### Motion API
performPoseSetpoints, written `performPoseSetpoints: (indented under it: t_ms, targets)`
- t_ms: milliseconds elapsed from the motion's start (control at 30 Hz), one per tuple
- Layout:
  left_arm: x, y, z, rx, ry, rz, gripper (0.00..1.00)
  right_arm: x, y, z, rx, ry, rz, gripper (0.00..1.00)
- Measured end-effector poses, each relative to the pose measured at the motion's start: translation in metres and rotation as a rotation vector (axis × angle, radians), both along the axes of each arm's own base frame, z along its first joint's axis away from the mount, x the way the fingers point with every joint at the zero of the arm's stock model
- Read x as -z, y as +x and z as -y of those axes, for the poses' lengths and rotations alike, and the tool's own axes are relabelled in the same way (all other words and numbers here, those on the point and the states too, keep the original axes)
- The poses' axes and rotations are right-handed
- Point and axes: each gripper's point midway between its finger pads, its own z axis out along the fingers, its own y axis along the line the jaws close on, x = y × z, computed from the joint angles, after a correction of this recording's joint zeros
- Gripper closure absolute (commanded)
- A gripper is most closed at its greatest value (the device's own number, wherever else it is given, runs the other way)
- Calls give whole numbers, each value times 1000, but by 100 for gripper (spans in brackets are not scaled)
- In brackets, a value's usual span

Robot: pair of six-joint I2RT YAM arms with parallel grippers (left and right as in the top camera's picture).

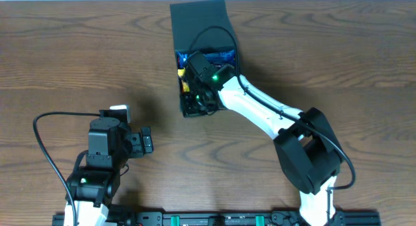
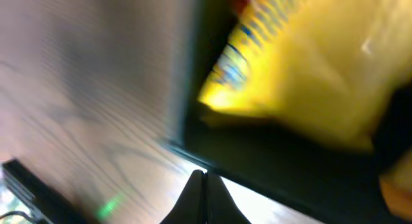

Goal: Pack container
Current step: 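Press the yellow packets down into the box with the right gripper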

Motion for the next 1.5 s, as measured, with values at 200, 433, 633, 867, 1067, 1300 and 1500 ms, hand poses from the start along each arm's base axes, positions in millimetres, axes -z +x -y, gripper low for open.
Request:
performPoseSetpoints:
  t_ms: [200, 433, 633, 867, 1067, 1300, 1500]
  targets:
    - [0, 0, 0, 0, 0, 0, 5, -33, 18, -12, -79, 78, 172, 99]
    - [0, 0, 0, 0, 0, 0, 5, -31, 32, -1, -106, 11, 265, 99]
    - [0, 0, 0, 0, 0, 0, 5, -19, 48, 9, -81, -45, 348, 99]
    - [0, 0, 0, 0, 0, 0, 5, 4, 41, 18, -80, -67, 340, 99]
    - [0, 0, 0, 0, 0, 0, 5, 9, 23, 25, -93, -81, 250, 99]
    - [0, 0, 0, 0, 0, 0, 5, 15, 1, 37, -102, -116, 143, 99]
    - [0, 0, 0, 0, 0, 0, 5, 14, -5, 31, -91, -75, 104, 99]
